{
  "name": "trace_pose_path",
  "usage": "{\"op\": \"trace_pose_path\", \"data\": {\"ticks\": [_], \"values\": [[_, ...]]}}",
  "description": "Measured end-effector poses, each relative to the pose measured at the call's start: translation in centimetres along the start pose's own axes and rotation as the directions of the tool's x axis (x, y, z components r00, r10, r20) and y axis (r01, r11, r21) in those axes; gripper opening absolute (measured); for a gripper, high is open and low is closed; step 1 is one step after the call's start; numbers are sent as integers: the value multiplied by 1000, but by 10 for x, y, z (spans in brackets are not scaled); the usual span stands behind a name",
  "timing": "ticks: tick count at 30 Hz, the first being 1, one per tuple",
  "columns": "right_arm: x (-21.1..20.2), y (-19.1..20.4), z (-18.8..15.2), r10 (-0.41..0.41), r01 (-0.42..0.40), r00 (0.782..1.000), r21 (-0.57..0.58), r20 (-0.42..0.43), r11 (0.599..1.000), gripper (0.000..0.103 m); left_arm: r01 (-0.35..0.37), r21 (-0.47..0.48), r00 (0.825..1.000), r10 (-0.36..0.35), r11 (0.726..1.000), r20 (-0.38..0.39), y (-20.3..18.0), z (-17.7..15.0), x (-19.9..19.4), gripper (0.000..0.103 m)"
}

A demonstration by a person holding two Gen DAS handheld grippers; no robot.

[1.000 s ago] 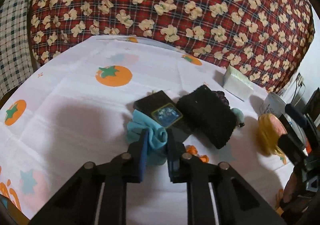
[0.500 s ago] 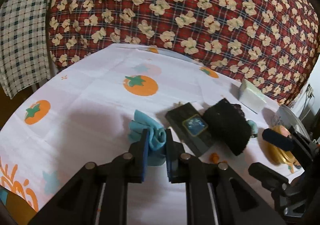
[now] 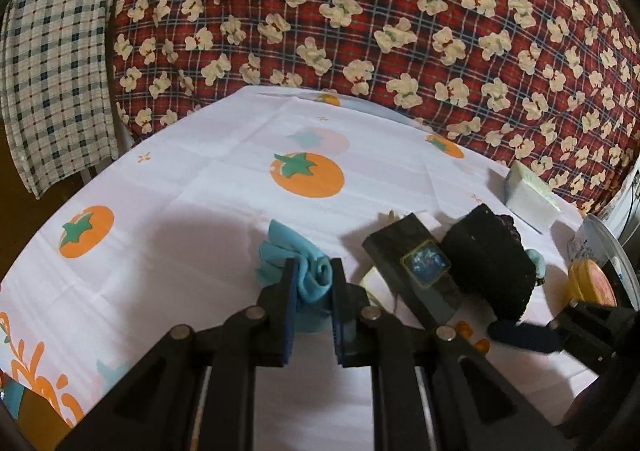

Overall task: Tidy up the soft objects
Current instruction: 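Grasp the blue cords and black knit pouch with the right gripper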

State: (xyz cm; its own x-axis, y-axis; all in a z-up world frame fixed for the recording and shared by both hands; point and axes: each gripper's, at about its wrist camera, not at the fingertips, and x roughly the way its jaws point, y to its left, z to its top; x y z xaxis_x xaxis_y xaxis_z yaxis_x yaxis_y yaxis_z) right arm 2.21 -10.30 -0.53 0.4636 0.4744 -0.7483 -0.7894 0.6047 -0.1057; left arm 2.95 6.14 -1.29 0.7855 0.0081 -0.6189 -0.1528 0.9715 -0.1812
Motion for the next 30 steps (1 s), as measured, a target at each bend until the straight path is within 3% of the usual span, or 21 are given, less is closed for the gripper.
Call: {"op": "trace_pose_path", "data": {"ticks": [7,20,30], "values": [[6,-2,-1,-6,6,1000,7,-27,1000,37,-15,13,1000,15,1000,0,-3,-1,2,13],[2,-1,1,-37,37,999,-4,3,999,13,-49,22,999,48,999,6,-4,-2,0,13],[-10,-6,-1,-36,34,997,25,70,999,11,-54,22,999,54,998,-1,-4,-3,1,13]]}}
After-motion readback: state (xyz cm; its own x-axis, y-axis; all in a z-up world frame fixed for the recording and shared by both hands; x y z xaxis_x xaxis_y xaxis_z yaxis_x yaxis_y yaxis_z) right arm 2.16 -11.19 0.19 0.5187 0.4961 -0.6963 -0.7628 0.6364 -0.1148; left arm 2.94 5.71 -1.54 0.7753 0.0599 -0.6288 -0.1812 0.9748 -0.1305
